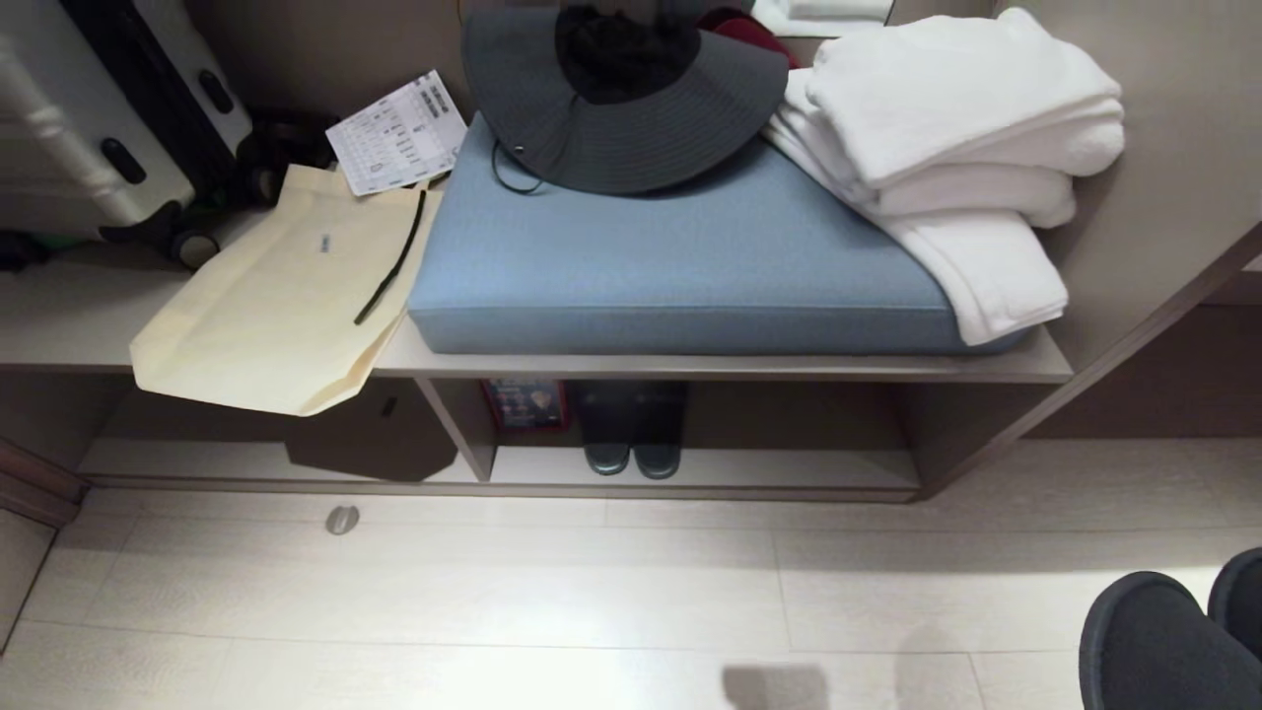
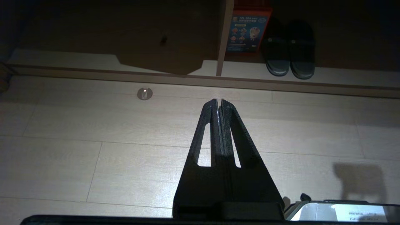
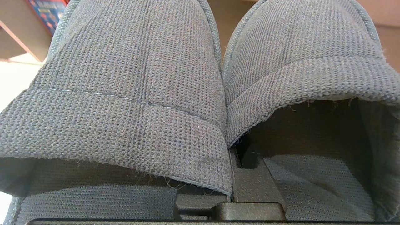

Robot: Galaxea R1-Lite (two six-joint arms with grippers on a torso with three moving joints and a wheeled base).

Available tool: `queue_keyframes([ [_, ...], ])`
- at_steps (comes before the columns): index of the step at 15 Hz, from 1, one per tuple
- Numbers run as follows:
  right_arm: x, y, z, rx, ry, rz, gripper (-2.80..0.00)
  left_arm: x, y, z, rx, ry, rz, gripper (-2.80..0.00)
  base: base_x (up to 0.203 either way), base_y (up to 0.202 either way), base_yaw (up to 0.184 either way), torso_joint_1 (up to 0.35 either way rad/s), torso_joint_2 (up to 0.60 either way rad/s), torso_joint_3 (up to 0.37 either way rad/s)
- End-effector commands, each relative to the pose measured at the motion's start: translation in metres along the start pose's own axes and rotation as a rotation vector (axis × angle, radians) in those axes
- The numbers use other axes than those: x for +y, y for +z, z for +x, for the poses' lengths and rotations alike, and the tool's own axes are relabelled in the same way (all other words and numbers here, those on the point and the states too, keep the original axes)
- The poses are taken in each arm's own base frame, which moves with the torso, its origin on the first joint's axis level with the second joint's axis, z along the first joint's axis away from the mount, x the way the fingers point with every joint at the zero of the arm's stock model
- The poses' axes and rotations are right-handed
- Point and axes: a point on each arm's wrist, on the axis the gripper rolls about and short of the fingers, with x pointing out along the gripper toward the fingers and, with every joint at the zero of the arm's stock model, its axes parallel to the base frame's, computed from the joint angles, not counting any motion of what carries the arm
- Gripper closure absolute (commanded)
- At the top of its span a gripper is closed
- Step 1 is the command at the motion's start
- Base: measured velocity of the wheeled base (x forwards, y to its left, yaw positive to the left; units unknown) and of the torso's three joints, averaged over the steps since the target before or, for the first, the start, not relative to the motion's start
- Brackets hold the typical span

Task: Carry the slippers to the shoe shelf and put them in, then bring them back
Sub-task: Place the slippers on the floor

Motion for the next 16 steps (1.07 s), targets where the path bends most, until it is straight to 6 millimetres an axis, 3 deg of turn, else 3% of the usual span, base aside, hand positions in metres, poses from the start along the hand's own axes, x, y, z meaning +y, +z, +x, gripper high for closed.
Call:
queue_keyframes([
  [1, 0.0, 0.0, -0.0001, -0.002, 0.001, -0.001, 0.0, 0.0, 0.0001, 0.0, -0.001, 0.001, -0.001, 0.0, 0.0, 0.0, 0.0, 0.007, 0.0, 0.207],
  [16, 0.0, 0.0, -0.0001, -0.002, -0.001, 0.002, 0.0, 0.0, 0.0001, 0.0, -0.001, 0.001, -0.001, 0.0, 0.0, 0.0, 0.0, 0.003, 0.0, 0.202],
])
